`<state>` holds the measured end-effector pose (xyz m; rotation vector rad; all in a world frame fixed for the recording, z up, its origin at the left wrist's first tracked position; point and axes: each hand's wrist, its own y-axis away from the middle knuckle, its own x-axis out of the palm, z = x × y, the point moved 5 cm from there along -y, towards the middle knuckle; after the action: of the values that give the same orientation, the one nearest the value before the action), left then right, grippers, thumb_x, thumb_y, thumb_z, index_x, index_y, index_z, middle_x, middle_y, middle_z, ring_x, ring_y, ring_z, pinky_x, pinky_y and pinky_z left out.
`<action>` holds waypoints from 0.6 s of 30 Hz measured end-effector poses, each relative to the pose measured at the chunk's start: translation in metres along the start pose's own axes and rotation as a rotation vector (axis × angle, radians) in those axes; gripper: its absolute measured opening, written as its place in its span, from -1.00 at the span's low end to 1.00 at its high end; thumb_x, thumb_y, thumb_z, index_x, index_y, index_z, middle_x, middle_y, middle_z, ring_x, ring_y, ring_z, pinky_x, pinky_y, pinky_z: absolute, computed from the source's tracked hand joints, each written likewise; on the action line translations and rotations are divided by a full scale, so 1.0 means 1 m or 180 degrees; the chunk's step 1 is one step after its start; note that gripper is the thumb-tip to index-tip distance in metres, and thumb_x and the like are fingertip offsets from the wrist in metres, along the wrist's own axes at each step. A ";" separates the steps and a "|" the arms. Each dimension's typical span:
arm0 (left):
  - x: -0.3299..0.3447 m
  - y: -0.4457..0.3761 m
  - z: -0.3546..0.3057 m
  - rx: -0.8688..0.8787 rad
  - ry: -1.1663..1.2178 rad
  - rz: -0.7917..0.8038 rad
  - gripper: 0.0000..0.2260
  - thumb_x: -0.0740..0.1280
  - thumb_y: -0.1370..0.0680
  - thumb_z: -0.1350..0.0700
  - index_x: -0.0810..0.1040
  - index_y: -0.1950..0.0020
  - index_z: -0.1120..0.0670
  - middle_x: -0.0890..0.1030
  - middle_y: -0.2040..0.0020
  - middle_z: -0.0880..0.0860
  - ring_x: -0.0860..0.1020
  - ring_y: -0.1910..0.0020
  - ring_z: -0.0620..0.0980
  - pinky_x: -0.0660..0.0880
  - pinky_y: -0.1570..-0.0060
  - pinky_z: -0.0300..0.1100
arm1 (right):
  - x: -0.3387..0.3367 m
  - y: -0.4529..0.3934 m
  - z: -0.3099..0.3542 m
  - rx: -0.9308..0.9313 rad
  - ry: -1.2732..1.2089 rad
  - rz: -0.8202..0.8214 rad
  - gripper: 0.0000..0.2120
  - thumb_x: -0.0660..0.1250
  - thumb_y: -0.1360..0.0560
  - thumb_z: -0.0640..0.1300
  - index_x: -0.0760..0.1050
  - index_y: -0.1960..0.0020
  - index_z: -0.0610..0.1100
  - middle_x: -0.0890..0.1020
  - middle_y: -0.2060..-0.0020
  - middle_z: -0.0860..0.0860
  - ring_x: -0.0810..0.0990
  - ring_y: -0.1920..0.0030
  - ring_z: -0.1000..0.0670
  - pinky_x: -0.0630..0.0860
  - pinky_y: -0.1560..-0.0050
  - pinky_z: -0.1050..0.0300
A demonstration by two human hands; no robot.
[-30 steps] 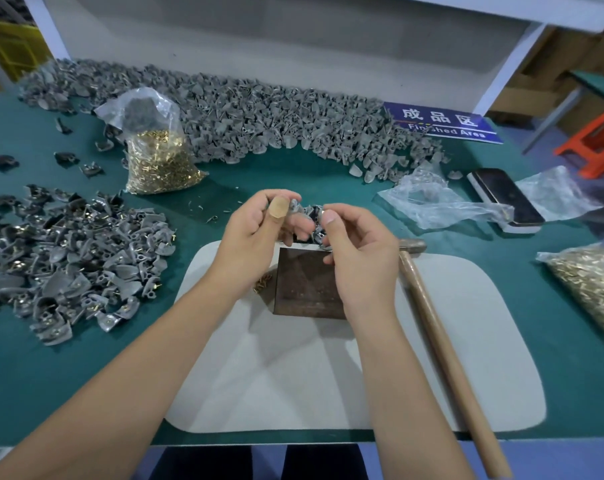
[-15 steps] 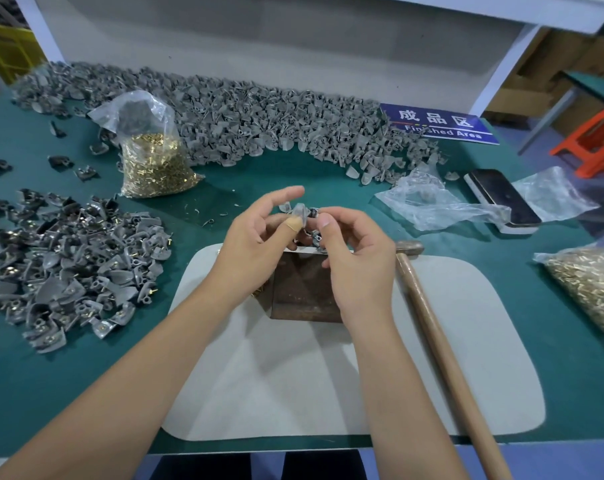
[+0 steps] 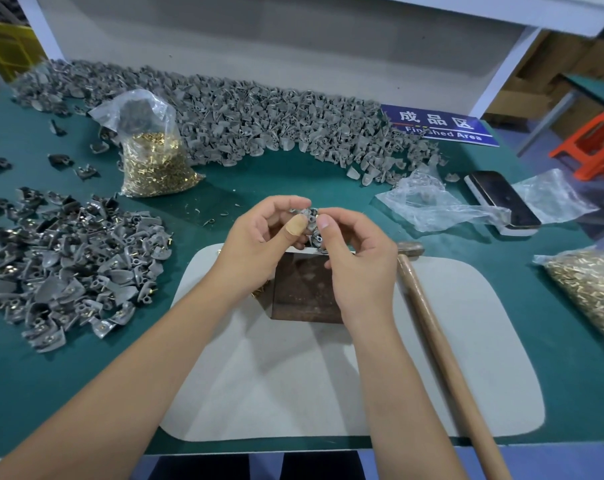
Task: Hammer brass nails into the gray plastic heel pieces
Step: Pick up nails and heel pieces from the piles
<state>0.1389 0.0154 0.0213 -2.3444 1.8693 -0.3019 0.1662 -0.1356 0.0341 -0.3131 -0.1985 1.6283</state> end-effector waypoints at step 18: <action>-0.006 0.007 -0.014 0.0854 -0.1408 -0.0293 -0.88 0.43 -0.59 0.24 0.70 -0.08 0.07 0.72 0.04 -0.14 0.67 0.04 -0.13 0.56 -0.06 -0.27 | 0.001 -0.001 0.004 -0.0164 0.0427 0.0058 -0.87 0.50 -0.48 -0.30 0.76 0.06 -0.11 0.70 0.18 0.05 0.65 0.13 0.09 0.51 0.04 0.31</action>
<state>0.1278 0.0198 0.0327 -2.1052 1.4238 -0.0313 0.1655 -0.1339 0.0377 -0.4631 -0.1361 1.6157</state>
